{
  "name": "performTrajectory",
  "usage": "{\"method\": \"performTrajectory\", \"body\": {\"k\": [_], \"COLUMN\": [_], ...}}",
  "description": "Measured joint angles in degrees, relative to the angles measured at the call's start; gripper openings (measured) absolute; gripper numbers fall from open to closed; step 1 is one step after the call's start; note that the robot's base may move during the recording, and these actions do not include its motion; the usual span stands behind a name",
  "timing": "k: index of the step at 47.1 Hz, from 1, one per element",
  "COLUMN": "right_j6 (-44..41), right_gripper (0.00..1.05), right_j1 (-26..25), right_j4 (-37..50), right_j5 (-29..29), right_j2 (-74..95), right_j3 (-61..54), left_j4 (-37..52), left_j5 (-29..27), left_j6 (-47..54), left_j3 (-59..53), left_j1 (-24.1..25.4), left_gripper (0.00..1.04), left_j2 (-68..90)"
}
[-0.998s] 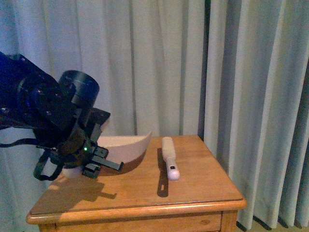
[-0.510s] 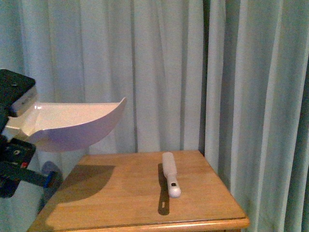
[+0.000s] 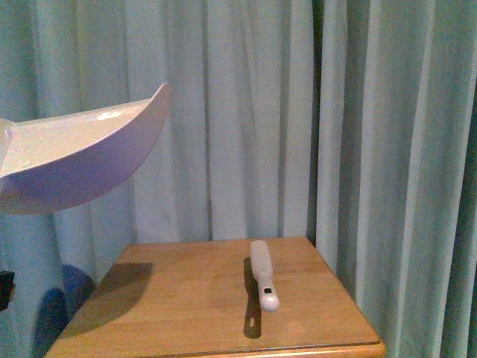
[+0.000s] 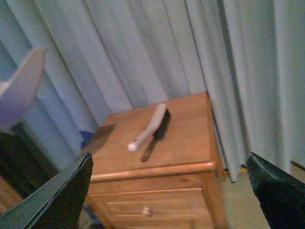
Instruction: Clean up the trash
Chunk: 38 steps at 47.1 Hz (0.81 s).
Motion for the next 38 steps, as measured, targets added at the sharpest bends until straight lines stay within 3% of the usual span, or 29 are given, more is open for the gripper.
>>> {"method": "performTrajectory", "body": {"k": [13, 27, 38], "right_j6": [-2.82, -0.2, 2.8], "right_gripper": [0.97, 0.97, 0.97], "right_j1": [9.9, 18.67, 23.26], "right_j4": [-11.96, -25.49, -30.05], "right_j5": [10.23, 19.65, 23.15], "right_j2": [44.44, 76.17, 88.02], "right_j3": [44.61, 69.44, 78.07], "left_j4": [0.0, 0.0, 0.0], "left_j5": [0.04, 0.02, 0.02], "left_j6": [-0.22, -0.22, -0.22], "left_j3": [-0.02, -0.02, -0.02], "left_j1": [0.0, 0.0, 0.0], "left_gripper": [0.26, 0.26, 0.26], "left_j2": [0.0, 0.0, 0.0]}}
